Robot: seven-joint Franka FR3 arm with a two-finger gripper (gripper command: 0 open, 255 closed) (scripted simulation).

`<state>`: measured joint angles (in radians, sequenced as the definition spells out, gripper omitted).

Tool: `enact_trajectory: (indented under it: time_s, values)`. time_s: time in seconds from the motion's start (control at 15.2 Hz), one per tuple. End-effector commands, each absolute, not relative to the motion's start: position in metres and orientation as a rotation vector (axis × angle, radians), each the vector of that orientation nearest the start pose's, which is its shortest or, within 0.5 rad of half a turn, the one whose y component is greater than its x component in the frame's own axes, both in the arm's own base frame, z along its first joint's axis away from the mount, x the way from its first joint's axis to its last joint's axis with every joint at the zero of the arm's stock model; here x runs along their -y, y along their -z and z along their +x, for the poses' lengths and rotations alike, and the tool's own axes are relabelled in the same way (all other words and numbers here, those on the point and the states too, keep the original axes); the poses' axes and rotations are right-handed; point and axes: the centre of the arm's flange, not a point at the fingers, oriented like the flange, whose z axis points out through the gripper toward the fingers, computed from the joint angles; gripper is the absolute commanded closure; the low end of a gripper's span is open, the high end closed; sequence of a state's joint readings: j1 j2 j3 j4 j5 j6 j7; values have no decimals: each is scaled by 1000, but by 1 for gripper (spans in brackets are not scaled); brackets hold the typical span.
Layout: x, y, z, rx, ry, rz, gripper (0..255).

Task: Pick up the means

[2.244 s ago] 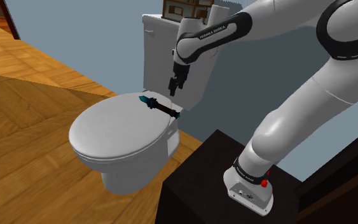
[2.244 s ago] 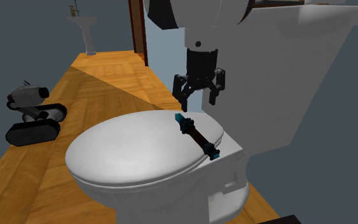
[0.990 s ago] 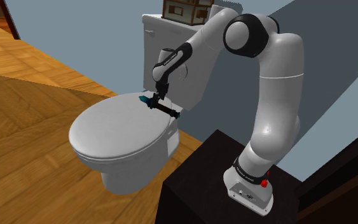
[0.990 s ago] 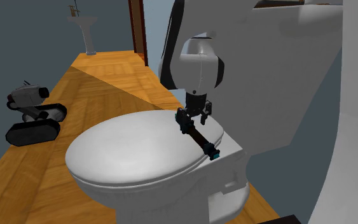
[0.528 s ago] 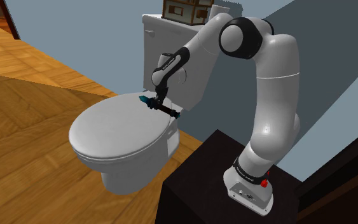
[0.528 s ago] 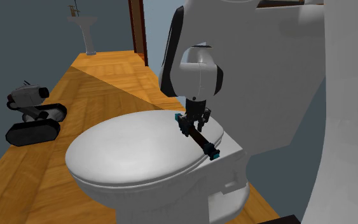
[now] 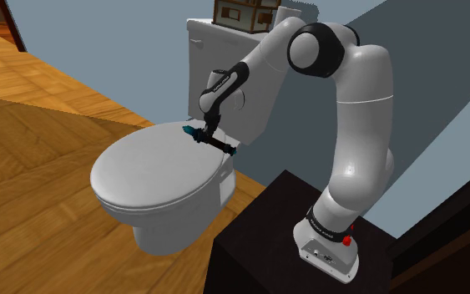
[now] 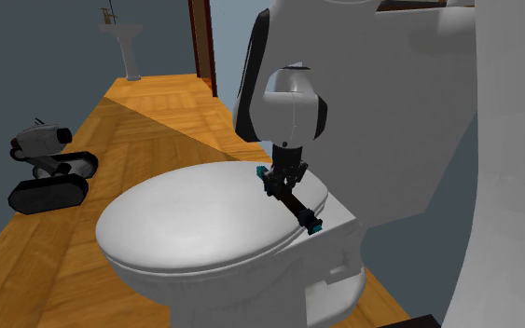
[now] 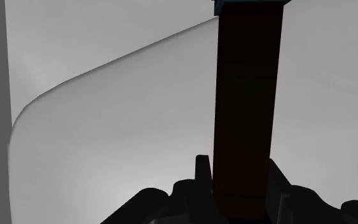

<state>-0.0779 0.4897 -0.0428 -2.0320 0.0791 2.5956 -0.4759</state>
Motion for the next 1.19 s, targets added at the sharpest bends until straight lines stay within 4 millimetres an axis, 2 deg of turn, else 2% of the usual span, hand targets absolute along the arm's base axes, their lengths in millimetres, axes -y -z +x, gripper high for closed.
enact_trajectory:
  time_s: [0.0, 0.99, 1.12]
  values:
    - [74, -208, 603, 461, 123, -3105, 255]
    - [74, -287, 603, 461, 123, -3105, 255]
    - [74, -288, 603, 461, 123, -3105, 255]
